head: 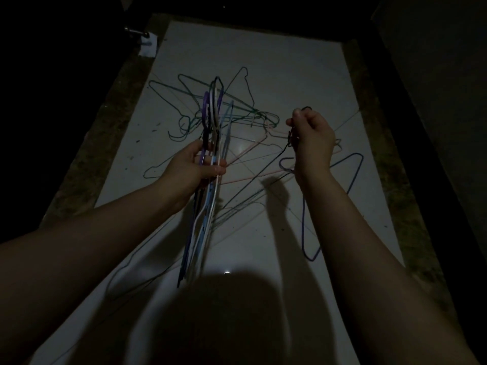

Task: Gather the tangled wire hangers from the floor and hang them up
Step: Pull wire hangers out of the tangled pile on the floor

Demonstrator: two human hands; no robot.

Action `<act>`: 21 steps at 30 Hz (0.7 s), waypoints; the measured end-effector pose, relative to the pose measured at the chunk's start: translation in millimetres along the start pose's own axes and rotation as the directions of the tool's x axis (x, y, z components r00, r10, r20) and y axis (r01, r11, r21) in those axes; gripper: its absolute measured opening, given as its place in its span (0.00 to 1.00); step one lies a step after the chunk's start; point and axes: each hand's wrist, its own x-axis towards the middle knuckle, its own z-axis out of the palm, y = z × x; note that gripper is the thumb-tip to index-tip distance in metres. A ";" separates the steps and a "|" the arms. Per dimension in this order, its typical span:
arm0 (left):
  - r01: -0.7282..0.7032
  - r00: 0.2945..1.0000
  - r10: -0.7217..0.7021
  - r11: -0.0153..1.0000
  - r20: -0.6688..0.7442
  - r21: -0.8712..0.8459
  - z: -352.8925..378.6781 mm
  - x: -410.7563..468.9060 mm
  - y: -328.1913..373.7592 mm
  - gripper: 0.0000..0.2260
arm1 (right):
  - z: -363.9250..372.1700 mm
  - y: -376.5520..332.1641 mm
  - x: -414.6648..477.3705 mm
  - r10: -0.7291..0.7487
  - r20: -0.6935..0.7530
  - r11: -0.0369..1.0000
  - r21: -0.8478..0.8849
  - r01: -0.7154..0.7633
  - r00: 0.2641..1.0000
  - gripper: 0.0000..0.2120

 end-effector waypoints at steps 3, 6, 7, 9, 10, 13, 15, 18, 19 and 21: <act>0.002 1.000 -0.002 1.000 0.006 -0.005 2.0 -0.5 -1.2 0.17 | 4.1 -3.6 -4.4 -0.027 0.062 1.000 0.003 0.027 0.998 0.11; 0.005 1.000 -0.005 1.000 -0.003 0.010 3.0 -0.2 -1.2 0.17 | 9.1 -3.7 -10.4 -0.017 0.106 1.000 -0.005 0.017 0.994 0.08; 0.004 1.000 -0.004 1.000 -0.005 0.018 2.9 0.0 -1.4 0.17 | 10.6 -3.1 -12.6 -0.007 0.120 1.000 0.000 0.007 0.993 0.07; 0.002 1.000 -0.002 0.999 0.001 0.032 2.4 0.6 -1.9 0.17 | 13.7 -2.6 -16.4 0.008 0.152 0.999 0.035 -0.013 0.988 0.06; 0.005 1.000 -0.005 0.999 0.004 0.034 2.5 1.1 -2.4 0.17 | 15.7 -2.5 -18.6 0.010 0.167 0.998 0.056 -0.020 0.986 0.07; 0.022 1.000 -0.022 0.999 0.006 0.034 6.2 2.1 -5.4 0.18 | 25.0 -5.7 -28.2 0.025 0.216 0.990 0.129 -0.054 0.976 0.08; 0.021 1.000 -0.022 0.999 0.014 0.043 9.3 2.4 -7.8 0.18 | 34.1 -8.9 -36.2 0.040 0.250 0.978 0.187 -0.089 0.968 0.09; 0.021 0.998 -0.023 0.999 0.051 0.041 16.0 -1.3 -11.1 0.18 | 45.1 -12.5 -45.6 0.055 0.267 0.963 0.241 -0.122 0.962 0.10; 0.025 0.998 -0.027 0.999 0.057 0.035 17.9 -2.5 -11.6 0.18 | 47.1 -13.1 -47.5 0.046 0.268 0.965 0.238 -0.112 0.962 0.09; 0.047 0.997 -0.048 0.999 0.067 0.011 19.8 -4.2 -11.8 0.17 | 47.4 -12.7 -49.2 0.012 0.265 0.975 0.209 -0.070 0.964 0.09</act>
